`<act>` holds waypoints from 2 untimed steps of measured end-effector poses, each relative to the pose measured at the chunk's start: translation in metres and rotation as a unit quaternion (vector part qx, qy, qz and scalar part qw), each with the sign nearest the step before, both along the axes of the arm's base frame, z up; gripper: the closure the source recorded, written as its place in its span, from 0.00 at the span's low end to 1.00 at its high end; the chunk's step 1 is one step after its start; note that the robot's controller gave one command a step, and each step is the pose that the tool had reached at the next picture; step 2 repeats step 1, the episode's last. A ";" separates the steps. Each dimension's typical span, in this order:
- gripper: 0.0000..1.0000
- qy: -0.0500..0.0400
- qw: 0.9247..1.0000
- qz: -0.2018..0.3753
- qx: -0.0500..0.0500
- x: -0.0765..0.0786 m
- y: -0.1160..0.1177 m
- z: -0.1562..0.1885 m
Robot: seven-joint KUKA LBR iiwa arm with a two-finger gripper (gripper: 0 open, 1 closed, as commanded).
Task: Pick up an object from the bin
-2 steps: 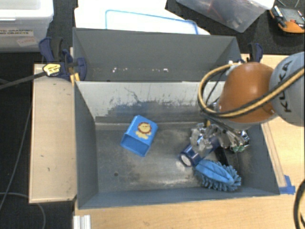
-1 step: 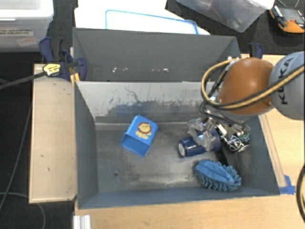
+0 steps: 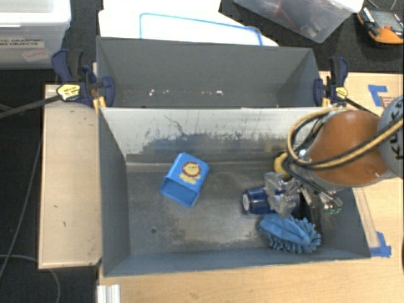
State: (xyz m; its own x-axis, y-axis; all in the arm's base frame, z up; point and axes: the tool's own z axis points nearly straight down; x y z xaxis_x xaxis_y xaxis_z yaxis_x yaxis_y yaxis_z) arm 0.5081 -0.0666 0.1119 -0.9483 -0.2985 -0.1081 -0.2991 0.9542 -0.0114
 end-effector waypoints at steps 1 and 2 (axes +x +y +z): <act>1.00 0.027 1.000 -0.001 -0.009 0.098 0.024 0.007; 1.00 0.027 1.000 -0.001 -0.009 0.098 0.024 0.007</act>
Offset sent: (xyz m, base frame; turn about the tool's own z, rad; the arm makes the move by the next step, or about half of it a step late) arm 0.0069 -0.0170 -0.0398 -0.4119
